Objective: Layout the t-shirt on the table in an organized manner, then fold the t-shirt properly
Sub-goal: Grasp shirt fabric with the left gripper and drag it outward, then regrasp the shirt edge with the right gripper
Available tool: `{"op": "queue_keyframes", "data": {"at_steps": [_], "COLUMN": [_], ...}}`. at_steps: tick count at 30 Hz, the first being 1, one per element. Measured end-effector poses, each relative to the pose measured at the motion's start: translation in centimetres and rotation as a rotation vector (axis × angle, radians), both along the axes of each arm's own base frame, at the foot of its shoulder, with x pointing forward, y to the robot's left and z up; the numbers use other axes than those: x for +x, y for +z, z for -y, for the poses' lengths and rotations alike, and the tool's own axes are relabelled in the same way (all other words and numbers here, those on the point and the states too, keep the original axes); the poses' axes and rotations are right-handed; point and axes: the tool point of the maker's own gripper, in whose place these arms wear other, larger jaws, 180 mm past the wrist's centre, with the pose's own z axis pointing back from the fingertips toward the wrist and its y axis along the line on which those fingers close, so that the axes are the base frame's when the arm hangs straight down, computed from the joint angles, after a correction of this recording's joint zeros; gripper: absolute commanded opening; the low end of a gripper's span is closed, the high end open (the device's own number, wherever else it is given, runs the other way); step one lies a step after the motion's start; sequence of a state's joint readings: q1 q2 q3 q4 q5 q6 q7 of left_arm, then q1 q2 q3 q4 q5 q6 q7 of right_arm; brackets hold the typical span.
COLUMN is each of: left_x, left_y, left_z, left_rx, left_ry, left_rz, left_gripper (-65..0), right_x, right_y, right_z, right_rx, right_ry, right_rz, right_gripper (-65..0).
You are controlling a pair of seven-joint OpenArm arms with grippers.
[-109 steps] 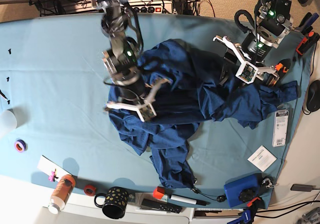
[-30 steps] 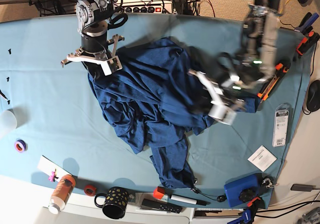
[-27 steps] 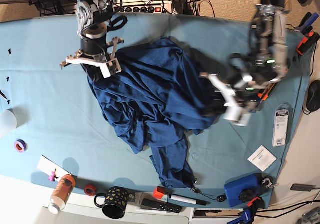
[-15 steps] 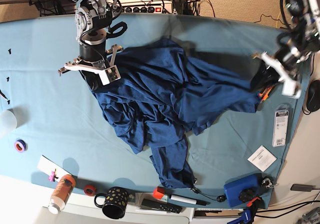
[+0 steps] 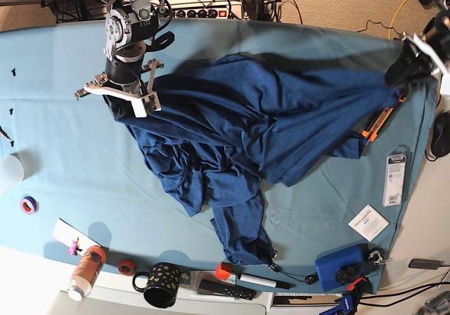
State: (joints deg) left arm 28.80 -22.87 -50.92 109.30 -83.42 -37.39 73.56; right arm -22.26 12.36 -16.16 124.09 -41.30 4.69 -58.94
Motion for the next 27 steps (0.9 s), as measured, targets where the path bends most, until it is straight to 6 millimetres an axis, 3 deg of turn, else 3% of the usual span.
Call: {"op": "queue_keyframes", "data": {"at_steps": [5,13,17,21,27], "left_x": [-1.1,-1.7,-1.7,-1.7,-1.5], "left_y": [-0.8,-1.2,-1.2,-1.2,-1.0], "left_z": [-0.2,-0.3,-0.3,-0.3,-0.3], "left_rx": [0.023,0.040,0.040,0.040,0.035], "left_ry": [-0.016,-0.036,-0.035,-0.035,-0.028], "left_rz": [-0.053,-0.090,-0.089,-0.088,-0.076], "left_gripper": [-65.0,-65.0,-65.0,-65.0,-65.0], "right_x": [-1.3,-4.0,-4.8,-5.0,-3.7], "right_y": [-0.6,-0.4,0.1,-0.2,-1.3], "right_z": [2.1,9.8,12.3,12.7,10.3], "right_rx": [-0.019,0.022,0.077,0.124,0.251], "right_ry": [-0.104,-0.347,-0.429,-0.423,-0.319], "right_rz": [-0.061,-0.067,-0.041,-0.059,-0.070], "right_gripper": [-65.0,-65.0,-65.0,-65.0,-65.0]}}
